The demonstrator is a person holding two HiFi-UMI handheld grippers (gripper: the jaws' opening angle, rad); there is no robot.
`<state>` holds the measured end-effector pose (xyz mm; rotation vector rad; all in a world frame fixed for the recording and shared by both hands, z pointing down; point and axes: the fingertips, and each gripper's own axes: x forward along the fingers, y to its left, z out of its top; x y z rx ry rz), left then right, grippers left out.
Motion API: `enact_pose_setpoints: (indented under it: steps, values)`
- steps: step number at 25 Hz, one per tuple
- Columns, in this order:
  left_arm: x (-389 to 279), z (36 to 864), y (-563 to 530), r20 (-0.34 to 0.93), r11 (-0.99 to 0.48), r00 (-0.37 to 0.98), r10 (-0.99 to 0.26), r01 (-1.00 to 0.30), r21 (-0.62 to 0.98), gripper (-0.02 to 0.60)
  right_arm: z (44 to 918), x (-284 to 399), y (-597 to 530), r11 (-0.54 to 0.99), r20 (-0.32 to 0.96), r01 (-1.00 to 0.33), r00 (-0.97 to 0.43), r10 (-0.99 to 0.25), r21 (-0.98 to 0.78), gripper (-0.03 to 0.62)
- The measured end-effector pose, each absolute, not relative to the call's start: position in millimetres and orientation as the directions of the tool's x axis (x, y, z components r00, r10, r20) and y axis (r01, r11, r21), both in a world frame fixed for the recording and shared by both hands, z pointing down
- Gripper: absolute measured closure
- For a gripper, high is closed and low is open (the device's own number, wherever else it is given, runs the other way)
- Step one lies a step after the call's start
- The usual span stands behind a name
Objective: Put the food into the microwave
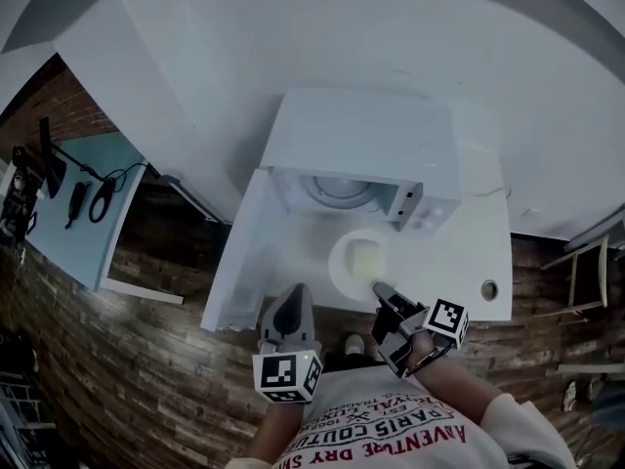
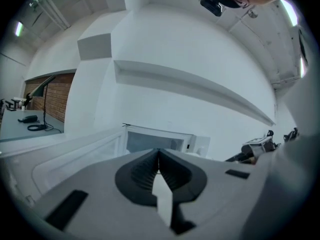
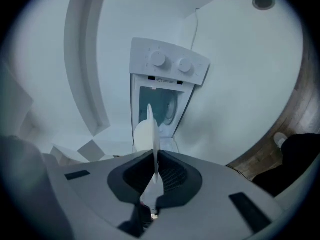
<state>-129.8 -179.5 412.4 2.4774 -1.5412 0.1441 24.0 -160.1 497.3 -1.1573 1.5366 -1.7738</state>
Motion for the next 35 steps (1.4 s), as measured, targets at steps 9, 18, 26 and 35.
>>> enact_pose_setpoints:
  steps: [9,18,26,35]
  values:
    - [-95.0,424.6,-251.3,0.219,-0.545,0.564,-0.796,-0.826,0.144,0.575,504.0,39.1,-209.1,-0.242,0.293,-0.169,-0.457,-0.84,-0.955,0.571]
    - [-70.8,442.9,-301.3,0.266,-0.642,0.655,-0.707,-0.752,0.146,0.575,520.0,48.2,-248.7,-0.276,0.318,-0.163,-0.364,-0.876,-0.947,0.569]
    - [-77.1,468.0,-324.0,0.323,-0.646,0.645,-0.693,-0.754,0.122,0.575,542.4,39.3,-293.3,-0.281,0.304,-0.117,-0.322,-0.896,-0.952,0.568]
    - [-78.4,499.5,-327.4,0.379,-0.659,0.645,-0.663,-0.744,0.114,0.575,574.0,36.4,-346.2,-0.288,0.301,-0.088,-0.296,-0.907,-0.954,0.565]
